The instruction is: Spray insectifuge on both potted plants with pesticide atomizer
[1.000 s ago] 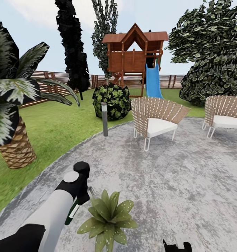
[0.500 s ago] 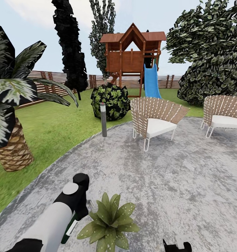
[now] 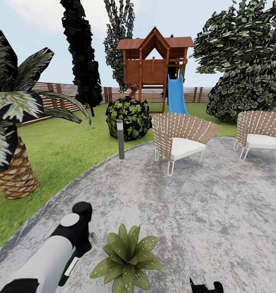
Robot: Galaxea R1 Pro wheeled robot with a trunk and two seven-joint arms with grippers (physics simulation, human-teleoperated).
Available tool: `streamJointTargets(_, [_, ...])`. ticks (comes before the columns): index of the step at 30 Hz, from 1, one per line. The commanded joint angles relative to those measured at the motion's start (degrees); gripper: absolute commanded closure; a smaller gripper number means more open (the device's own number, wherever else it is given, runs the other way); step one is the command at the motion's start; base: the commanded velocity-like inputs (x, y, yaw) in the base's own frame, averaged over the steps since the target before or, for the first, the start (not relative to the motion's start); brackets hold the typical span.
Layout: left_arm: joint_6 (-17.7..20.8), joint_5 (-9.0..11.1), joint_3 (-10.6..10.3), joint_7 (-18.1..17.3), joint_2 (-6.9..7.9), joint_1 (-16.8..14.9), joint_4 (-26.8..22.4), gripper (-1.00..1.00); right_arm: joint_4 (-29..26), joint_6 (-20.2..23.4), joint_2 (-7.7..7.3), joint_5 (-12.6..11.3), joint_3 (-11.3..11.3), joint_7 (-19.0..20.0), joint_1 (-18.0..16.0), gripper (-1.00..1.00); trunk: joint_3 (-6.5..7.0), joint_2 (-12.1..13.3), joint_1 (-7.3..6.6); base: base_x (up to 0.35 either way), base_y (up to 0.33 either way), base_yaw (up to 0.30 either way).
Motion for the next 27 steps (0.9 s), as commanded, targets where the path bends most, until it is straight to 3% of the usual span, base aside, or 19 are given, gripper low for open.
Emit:
streamJointTargets(1, [0.61, -0.53, 0.18, -0.52, -0.17, -0.01, 0.06, 1.0, 0.03, -0.16, -0.02, 0.1, 0.27, -0.05, -0.04, -1.0, -0.06, -0.03, -0.01, 0.0, 0.0, 0.0])
streamJointTargets(12, [0.7, -0.38, 0.28, -0.52, -0.45, 0.01, 0.58, 1.0, 0.1, -0.16, -0.04, 0.11, 0.27, -0.05, -0.04, -1.0, -0.06, -0.03, -0.01, 0.0, 0.081, 0.0])
streamJointTargets(18, [0.62, 3.56, 0.2, -0.49, -0.25, 0.18, 0.77, 1.0, 0.1, -0.16, -0.02, 0.1, 0.27, -0.05, -0.04, -1.0, -0.06, -0.03, -0.01, 0.0, 0.286, 0.0])
streamJointTargets(21, [0.61, 4.08, 0.19, 2.4, -0.2, 0.19, 2.69, 1.0, 0.1, -0.16, -0.02, 0.08, 0.27, -0.05, -0.04, -1.0, -0.06, -0.03, -0.01, 0.0, 0.071, -0.038])
streamJointTargets(27, [0.61, 4.15, 0.27, 3.05, -0.04, 0.19, 3.39, 1.0, 0.1, -0.16, -0.03, 0.03, 0.27, -0.05, -0.04, -1.0, -0.06, -0.03, -0.01, 0.0, 0.007, -0.229])
